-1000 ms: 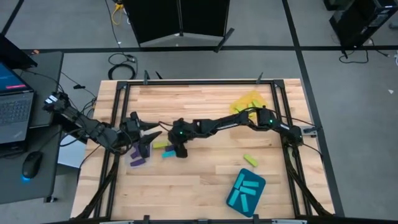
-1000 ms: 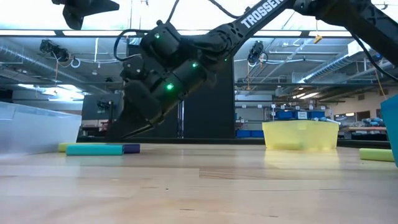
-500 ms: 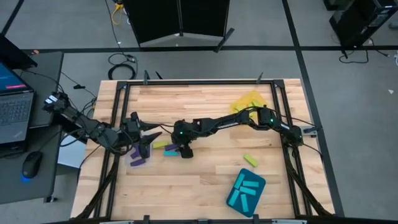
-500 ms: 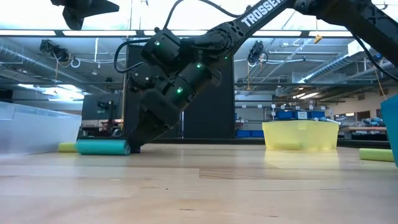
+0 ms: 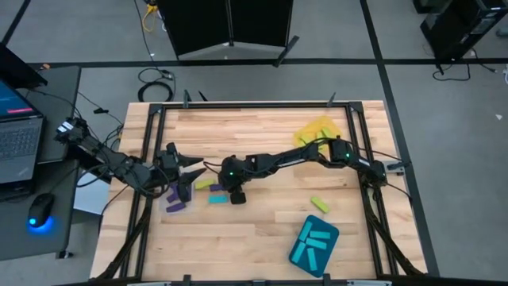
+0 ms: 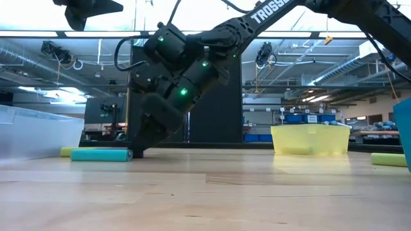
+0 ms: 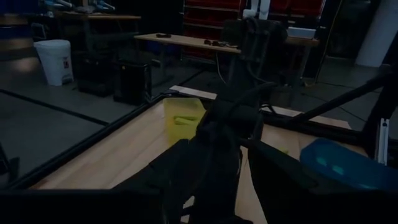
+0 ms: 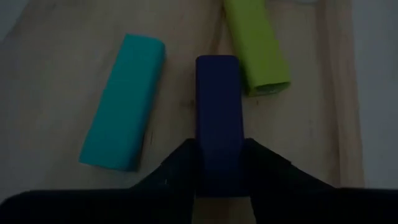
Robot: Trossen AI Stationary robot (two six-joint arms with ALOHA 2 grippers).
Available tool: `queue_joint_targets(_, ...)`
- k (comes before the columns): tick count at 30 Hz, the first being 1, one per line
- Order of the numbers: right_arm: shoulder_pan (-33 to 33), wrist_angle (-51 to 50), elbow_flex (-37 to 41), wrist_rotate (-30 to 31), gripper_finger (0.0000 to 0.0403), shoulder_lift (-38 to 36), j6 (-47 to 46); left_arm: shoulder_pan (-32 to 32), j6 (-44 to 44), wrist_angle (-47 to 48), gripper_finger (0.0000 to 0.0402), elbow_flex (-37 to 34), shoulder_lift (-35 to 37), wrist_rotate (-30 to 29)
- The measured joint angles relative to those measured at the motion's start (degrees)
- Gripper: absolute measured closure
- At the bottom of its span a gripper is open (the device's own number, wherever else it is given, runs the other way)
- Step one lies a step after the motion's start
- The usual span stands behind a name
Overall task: Sort blocks
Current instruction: Put the violet block into the transparent bin
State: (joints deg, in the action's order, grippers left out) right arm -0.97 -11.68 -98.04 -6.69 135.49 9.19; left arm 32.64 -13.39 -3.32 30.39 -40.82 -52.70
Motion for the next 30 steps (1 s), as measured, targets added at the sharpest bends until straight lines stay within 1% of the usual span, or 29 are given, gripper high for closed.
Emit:
queue_joint_targets(5,1.1,1.4,0.1,2.5,0.0286,-0.3,0.4,0.0,-0.1,-0.7,0.0229,0.0,0.7,0.0)
queue_joint_targets(9,2.7,3.0,0.3,5.9,0.0286,-1.8,0.5,0.0,0.0,-1.1,0.0229,0.0,1.9,0.0)
queue_joint_targets(11,3.7,6.4,0.2,7.3,0.0286,-3.0,0.5,0.0,0.7,-1.9,0.0229,0.0,2.7,0.0)
queue_joint_targets(13,4.6,12.8,-0.1,8.7,0.0286,-3.2,0.1,0.0,1.2,-2.8,0.0229,0.0,3.3,-0.1)
queue_joint_targets(16,5.1,20.3,-2.6,8.9,0.0286,-0.9,-1.8,0.0,2.8,-4.7,0.0229,0.0,3.9,0.0)
queue_joint_targets(19,5.1,23.0,-7.3,8.9,0.0286,2.6,-3.3,0.0,4.2,-6.5,0.0229,0.0,4.6,0.7)
queue_joint_targets(23,5.1,23.9,-16.7,8.8,0.0286,8.5,-4.4,0.0,5.5,-8.1,0.0229,0.0,5.0,0.9)
queue_joint_targets(30,5.1,20.3,-34.1,8.2,0.0286,19.8,-7.9,0.0,5.6,-8.5,0.0229,0.0,5.0,0.9)
